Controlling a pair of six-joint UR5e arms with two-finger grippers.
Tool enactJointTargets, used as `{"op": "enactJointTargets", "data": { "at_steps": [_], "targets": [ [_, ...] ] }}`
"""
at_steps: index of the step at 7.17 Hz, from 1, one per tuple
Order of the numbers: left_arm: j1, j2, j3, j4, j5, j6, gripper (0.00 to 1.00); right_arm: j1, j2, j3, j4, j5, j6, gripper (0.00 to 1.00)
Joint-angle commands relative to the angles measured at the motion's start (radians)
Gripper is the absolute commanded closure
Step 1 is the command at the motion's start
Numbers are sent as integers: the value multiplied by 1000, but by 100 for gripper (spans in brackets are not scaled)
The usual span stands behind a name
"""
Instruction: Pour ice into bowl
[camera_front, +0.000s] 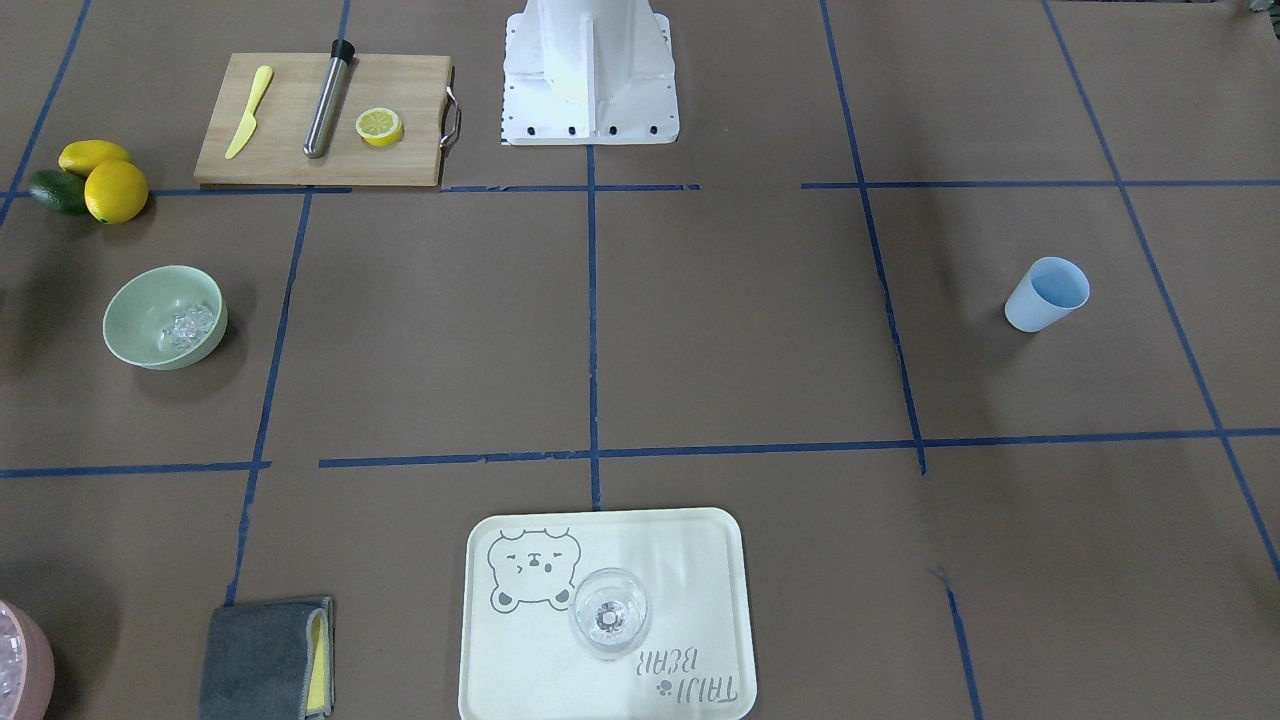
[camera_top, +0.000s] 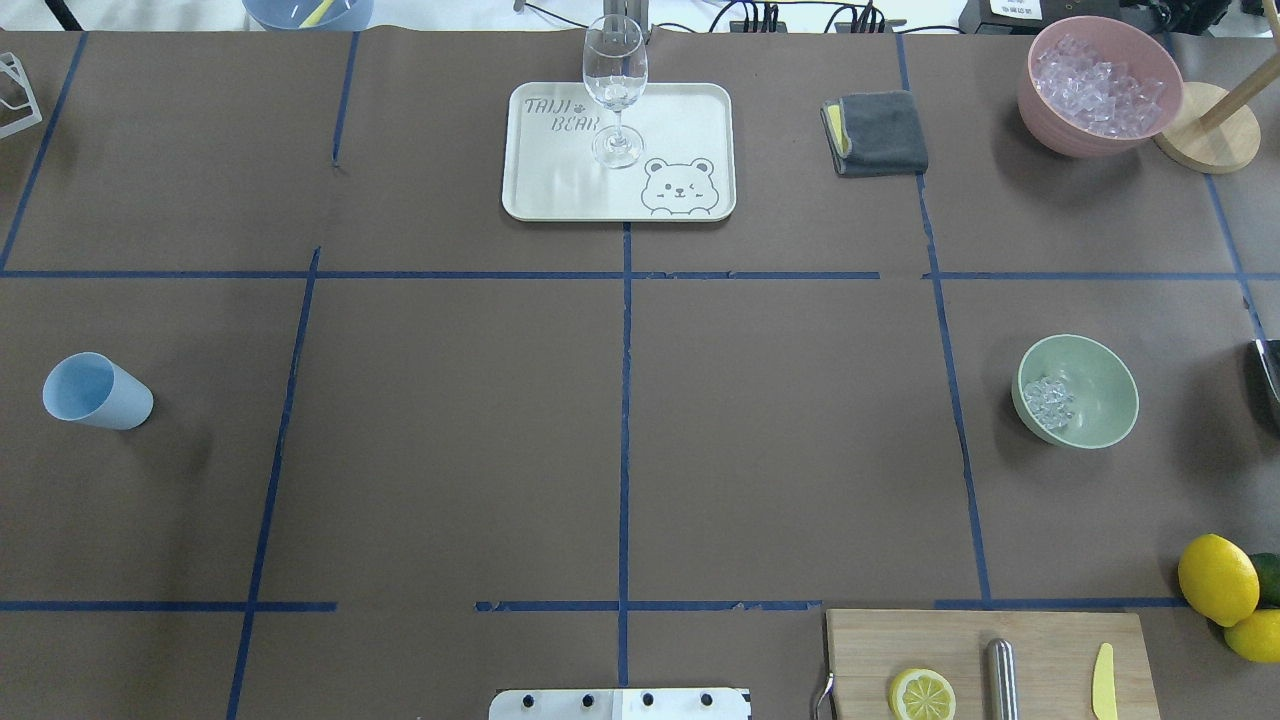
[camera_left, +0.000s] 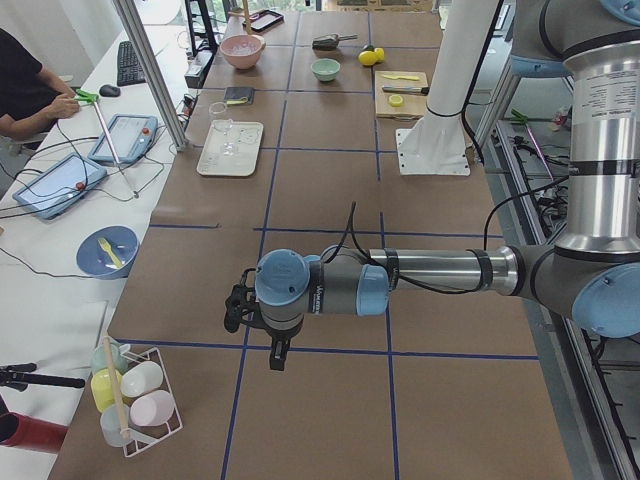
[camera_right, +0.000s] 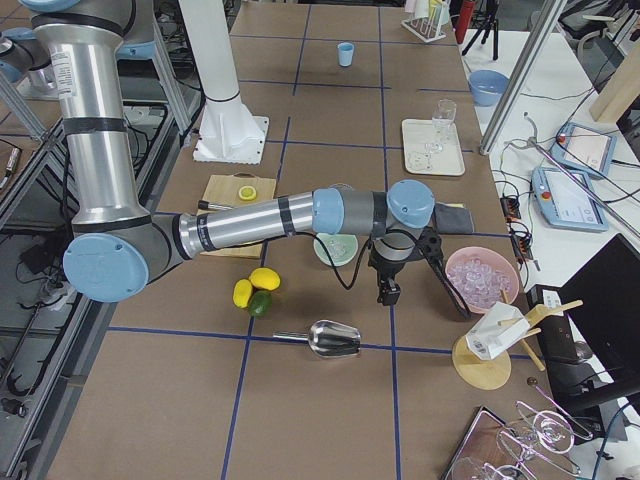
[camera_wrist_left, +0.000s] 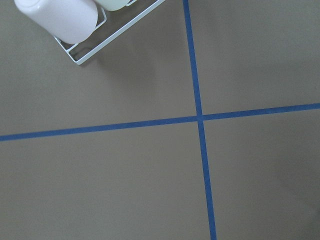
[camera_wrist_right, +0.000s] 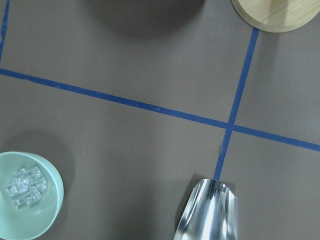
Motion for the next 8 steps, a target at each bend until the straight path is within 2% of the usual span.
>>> {"op": "enactJointTargets", "data": {
  "at_steps": [1, 2, 4, 5, 7, 8],
  "targets": [
    [2, 21, 2, -37, -11, -12, 0, -8, 1, -3, 6, 1, 5, 0],
    [22, -44, 11, -33, 8, -12, 0, -31, 1, -3, 15, -2, 22, 0],
    [40, -50, -9, -19, 30, -33, 0, -31, -4, 3, 26, -8, 47, 0],
    [69, -45, -9, -21, 59, -68, 0, -31, -5, 3, 29, -8, 44, 0],
    [140, -45, -24, -21, 59, -102, 0, -40, -4, 3, 48, -9, 50, 0],
    [139, -39, -97, 2, 58, -101, 0, -40, -4, 2, 55, -6, 50, 0]
  ]
}}
